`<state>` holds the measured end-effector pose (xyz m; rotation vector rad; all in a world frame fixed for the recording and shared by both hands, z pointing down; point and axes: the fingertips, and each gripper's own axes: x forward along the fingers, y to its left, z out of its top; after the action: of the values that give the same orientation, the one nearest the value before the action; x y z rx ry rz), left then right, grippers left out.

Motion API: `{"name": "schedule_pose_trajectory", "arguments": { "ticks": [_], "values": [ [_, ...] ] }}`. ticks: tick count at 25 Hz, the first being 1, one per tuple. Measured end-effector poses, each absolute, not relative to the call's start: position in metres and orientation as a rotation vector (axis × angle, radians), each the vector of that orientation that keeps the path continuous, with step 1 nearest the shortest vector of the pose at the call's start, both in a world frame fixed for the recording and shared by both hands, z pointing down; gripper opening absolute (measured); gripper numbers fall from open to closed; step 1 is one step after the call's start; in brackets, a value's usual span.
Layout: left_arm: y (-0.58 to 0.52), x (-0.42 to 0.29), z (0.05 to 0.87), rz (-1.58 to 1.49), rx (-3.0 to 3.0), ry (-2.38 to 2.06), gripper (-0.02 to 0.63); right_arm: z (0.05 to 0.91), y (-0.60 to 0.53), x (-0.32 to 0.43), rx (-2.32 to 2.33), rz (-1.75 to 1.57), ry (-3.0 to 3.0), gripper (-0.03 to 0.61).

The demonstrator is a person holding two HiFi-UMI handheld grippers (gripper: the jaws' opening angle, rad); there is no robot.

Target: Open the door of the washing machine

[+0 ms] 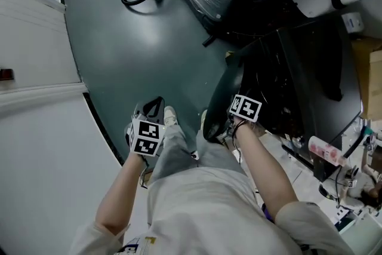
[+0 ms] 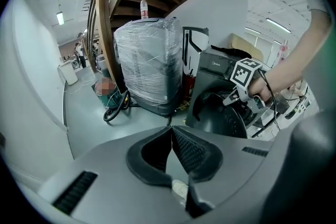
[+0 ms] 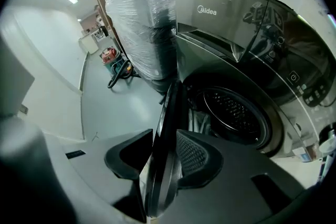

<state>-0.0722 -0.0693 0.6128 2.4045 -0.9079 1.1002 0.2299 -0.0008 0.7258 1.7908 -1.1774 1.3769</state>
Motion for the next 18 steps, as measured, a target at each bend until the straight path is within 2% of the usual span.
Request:
{"name": "schedule_pose_trajectory", "arguments": {
  "ticks": [18],
  "values": [
    [-0.088,-0.147,0.611,1.062,2.316,-1.047,0.020,0.732,-0.067,0.171,1.975,1.615,-1.029,0.178]
  ]
}}
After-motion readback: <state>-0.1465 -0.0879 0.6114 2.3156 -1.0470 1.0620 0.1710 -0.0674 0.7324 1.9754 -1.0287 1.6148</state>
